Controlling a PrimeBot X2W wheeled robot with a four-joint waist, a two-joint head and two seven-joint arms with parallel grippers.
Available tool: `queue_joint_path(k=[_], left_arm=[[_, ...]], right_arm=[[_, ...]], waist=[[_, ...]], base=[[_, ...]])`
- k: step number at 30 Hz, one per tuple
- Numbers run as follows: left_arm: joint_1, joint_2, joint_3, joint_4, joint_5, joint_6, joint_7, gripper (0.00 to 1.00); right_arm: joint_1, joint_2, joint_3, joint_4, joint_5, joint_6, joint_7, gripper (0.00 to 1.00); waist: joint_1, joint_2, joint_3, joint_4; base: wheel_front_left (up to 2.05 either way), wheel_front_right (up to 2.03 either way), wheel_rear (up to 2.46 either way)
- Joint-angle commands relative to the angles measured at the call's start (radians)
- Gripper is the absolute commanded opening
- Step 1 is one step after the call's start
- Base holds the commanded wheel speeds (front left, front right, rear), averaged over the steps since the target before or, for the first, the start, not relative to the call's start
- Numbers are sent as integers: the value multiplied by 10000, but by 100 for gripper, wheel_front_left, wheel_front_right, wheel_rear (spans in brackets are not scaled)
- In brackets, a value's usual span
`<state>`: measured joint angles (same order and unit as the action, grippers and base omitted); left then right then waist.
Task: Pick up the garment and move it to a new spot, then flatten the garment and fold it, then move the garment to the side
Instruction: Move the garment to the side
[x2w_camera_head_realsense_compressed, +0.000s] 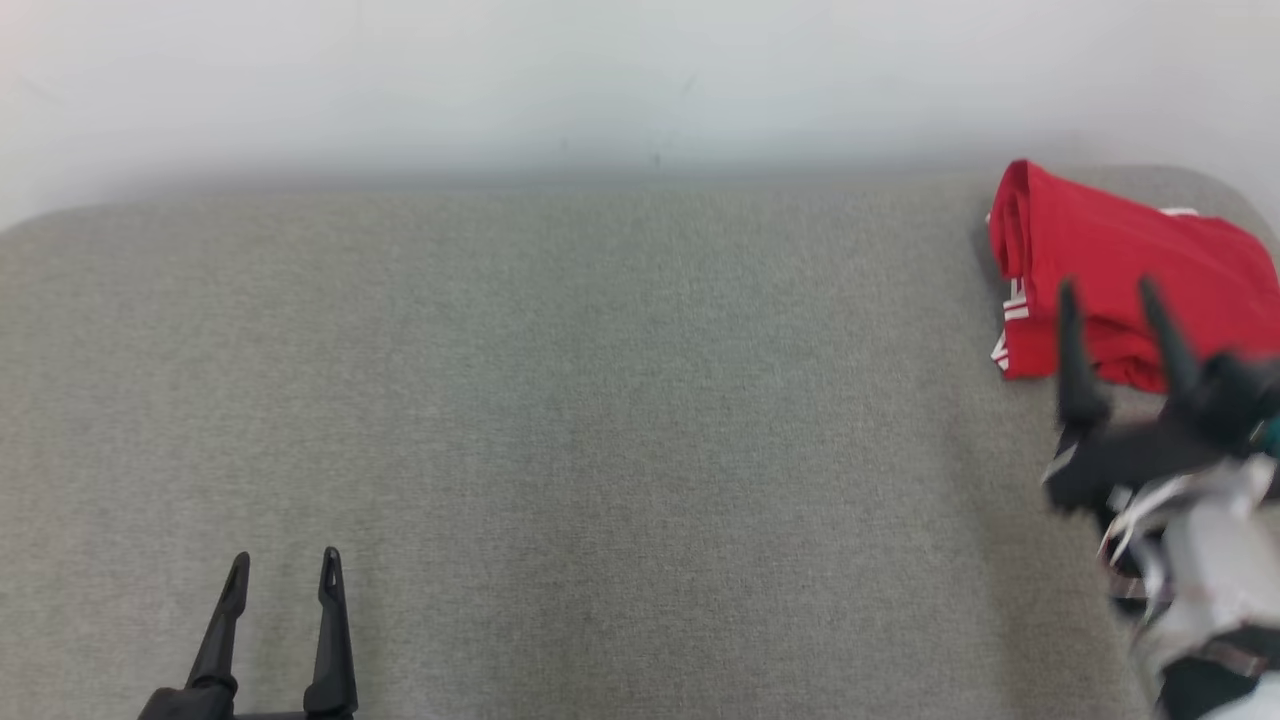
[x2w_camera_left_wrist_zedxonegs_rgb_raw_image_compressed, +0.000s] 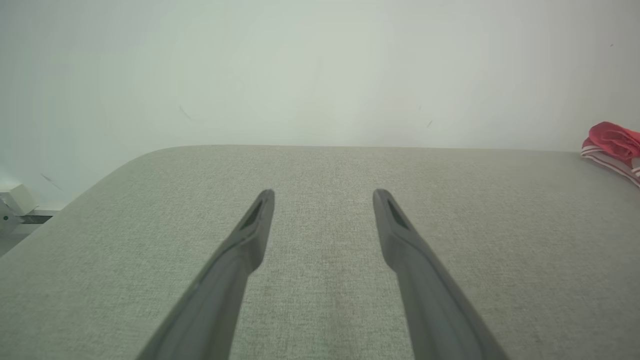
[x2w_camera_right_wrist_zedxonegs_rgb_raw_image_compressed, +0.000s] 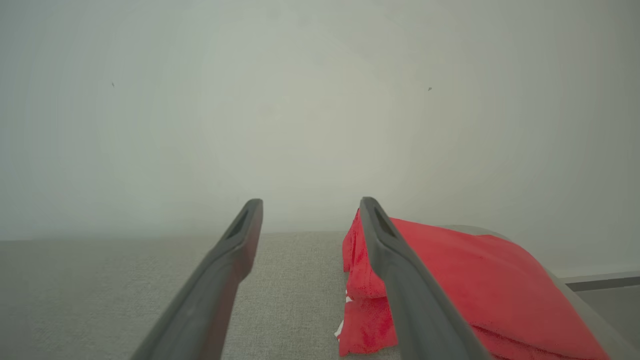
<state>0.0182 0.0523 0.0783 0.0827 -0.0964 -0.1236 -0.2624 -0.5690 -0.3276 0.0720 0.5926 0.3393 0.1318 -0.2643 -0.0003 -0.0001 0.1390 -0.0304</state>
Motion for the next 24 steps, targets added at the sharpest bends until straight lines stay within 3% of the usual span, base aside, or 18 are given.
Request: queue_joint_path(k=[1, 7, 12, 16, 24], left_arm=[[108, -14, -6, 64, 61, 18, -10, 100], [296, -20, -140, 231, -66, 157, -8, 100], [411, -24, -214, 272, -91, 276, -8, 100], [482, -21, -315, 298, -127, 378, -8, 100], [656, -22, -513, 194, -67, 705, -8, 100]], right_arm=[[725, 333, -166, -459, -264, -22, -11, 100], [2923, 1682, -1018, -2429, -1379, -23, -11, 100], [4390, 2434, -929, -3830, -2049, -23, -13, 100], [5541, 2734, -835, -4680, -2261, -23, -13, 100], [6573, 2763, -678, -4804, -1885, -23, -14, 100]], waist=[[3, 1, -386, 205], [3, 1, -711, 296], [3, 1, -919, 309], [3, 1, -1129, 361], [3, 1, -1306, 337]], base=[[0, 0, 0], [0, 0, 0], [0, 0, 0], [0, 0, 0], [0, 0, 0]])
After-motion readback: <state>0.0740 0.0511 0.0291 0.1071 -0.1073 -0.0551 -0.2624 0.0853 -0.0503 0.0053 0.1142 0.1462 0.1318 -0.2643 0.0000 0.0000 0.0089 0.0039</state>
